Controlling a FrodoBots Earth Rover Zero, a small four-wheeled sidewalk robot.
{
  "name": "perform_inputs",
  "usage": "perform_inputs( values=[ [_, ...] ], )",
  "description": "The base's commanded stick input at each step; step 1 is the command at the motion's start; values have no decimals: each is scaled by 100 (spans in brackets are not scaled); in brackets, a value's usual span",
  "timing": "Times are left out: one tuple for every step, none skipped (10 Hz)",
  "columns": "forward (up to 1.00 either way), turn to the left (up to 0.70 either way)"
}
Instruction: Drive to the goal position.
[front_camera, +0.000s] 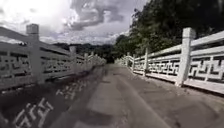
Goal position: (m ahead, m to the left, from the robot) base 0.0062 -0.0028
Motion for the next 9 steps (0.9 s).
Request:
perform_inputs(
  values=[
    [45, 0],
    [45, 0],
    [45, 0],
    [45, 0],
    [45, 0],
    [45, 0],
    [45, 0],
    [45, 0],
    [45, 0]
  ],
)
